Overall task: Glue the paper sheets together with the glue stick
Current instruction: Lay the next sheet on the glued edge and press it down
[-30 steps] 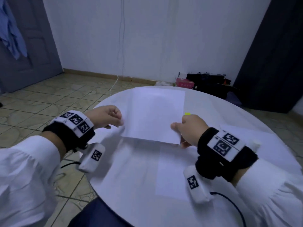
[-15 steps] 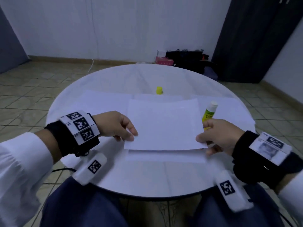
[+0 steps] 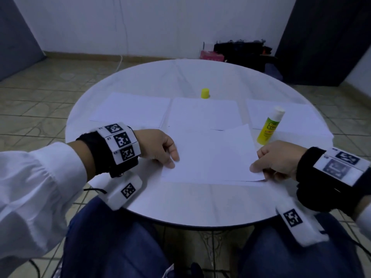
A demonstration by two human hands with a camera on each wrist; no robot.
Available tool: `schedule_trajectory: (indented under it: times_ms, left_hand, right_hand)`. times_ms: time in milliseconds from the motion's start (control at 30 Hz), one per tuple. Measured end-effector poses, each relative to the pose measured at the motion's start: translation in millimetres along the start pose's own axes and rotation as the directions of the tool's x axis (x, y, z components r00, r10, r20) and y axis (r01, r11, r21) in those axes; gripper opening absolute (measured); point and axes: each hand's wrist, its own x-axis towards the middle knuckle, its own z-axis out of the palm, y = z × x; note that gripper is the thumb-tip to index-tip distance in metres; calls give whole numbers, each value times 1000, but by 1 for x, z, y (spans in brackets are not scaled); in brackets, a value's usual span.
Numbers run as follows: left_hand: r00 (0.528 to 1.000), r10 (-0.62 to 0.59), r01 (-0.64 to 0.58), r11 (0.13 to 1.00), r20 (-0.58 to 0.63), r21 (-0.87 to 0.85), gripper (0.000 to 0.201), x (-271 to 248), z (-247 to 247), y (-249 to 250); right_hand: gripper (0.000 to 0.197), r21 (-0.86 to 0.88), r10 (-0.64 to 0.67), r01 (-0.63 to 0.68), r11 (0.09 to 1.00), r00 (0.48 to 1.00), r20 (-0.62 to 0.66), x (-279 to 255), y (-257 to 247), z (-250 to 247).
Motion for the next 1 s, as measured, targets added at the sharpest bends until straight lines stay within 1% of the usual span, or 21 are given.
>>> schedule_trajectory:
  times_ms: [133,267,533,733,900,1000]
  left_hand:
    - [1000,5,-5,1000,19,0,17,0,-1,-1]
    - [1000,13,-13,999,12,32,17,-3,-2,-2]
    - [1000,7,-8,997,10,73,18,-9,-1,-1]
    - [1000,5,-5,997,-7,79,17,-10,1,1]
    - [1000,8,-7,996,-12,84,17,-11,2,2]
    - [1000,8,-7,997,-13,81,17,-12,2,3]
  right_hand:
    - [25,-18,-9,9,1000,1000,15,3,1,0]
    - [20,-44,-26,27,999,999,21,2,1,0]
    - [22,-73,-35,36,997,999,23,4,0,2]
    - [21,-74,-37,38,997,999,14,4,0,3]
    - [26,-81,-42,42,996,999,3,5,0,3]
    - [25,-89,-44,44,995,999,3,4,0,3]
